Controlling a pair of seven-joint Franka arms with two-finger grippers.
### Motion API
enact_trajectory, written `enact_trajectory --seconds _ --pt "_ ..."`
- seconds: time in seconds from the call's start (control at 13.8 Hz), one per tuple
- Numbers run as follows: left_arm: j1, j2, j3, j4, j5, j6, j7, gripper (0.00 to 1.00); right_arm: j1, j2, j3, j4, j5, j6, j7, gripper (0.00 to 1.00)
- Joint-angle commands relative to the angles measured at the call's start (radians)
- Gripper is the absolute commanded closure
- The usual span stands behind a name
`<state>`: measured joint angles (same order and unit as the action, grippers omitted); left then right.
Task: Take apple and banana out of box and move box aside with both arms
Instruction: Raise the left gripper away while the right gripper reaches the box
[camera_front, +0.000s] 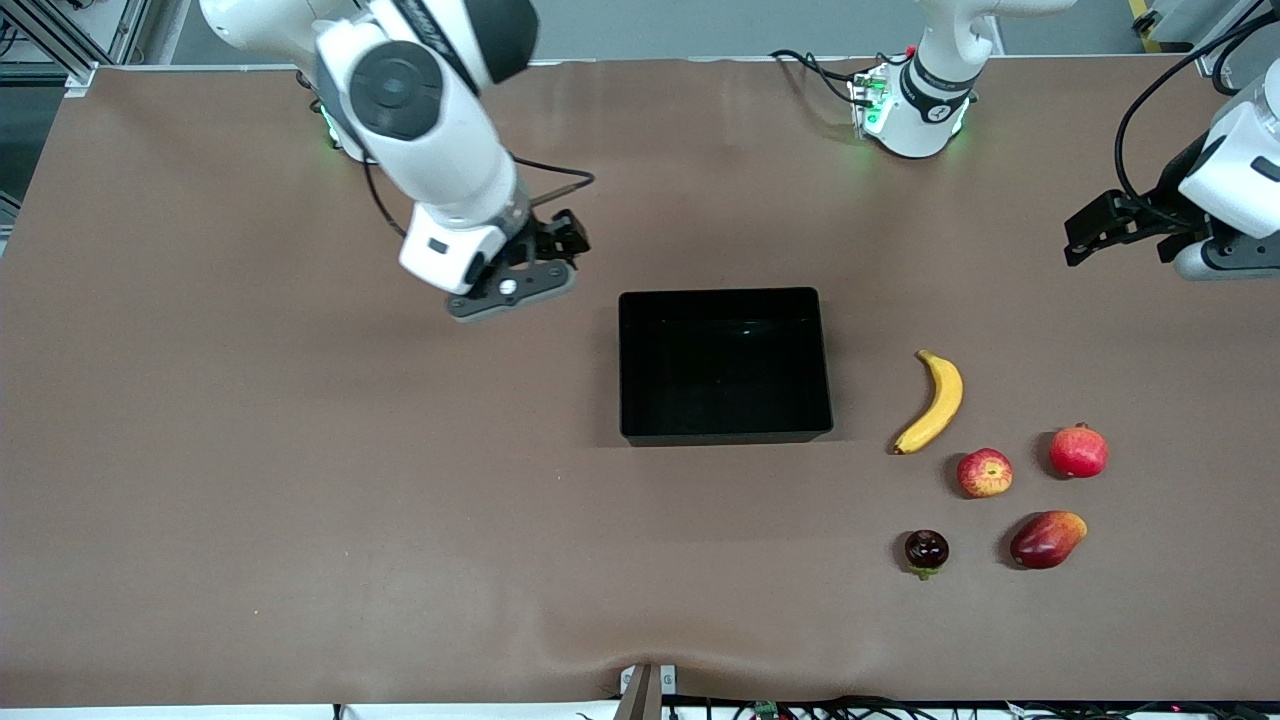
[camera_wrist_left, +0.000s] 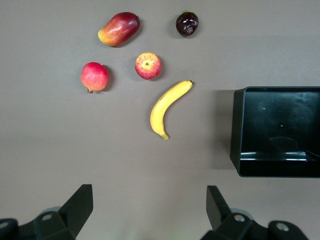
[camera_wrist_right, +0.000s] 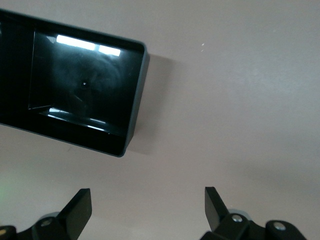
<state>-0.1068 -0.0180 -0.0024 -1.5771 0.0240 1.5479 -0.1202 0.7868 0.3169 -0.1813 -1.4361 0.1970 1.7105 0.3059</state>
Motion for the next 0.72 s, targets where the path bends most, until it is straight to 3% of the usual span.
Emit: enact_trajectory --seconds 0.0,0.22,0.65 --pt "0.006 0.000 -0.007 -0.008 -0.004 0.015 -0.003 0.00 0.052 0.037 -0.015 0.017 0.041 0.012 0.019 0.00" --pt "0.006 0.015 -0.008 -0.008 -0.004 0.038 0.002 0.00 0.054 0.079 -0.012 0.017 0.117 0.092 -0.002 0.00" --pt "0.007 0.038 -0.007 -0.004 -0.003 0.067 0.004 0.00 0.052 0.140 -0.010 0.016 0.122 0.130 0.012 0.00"
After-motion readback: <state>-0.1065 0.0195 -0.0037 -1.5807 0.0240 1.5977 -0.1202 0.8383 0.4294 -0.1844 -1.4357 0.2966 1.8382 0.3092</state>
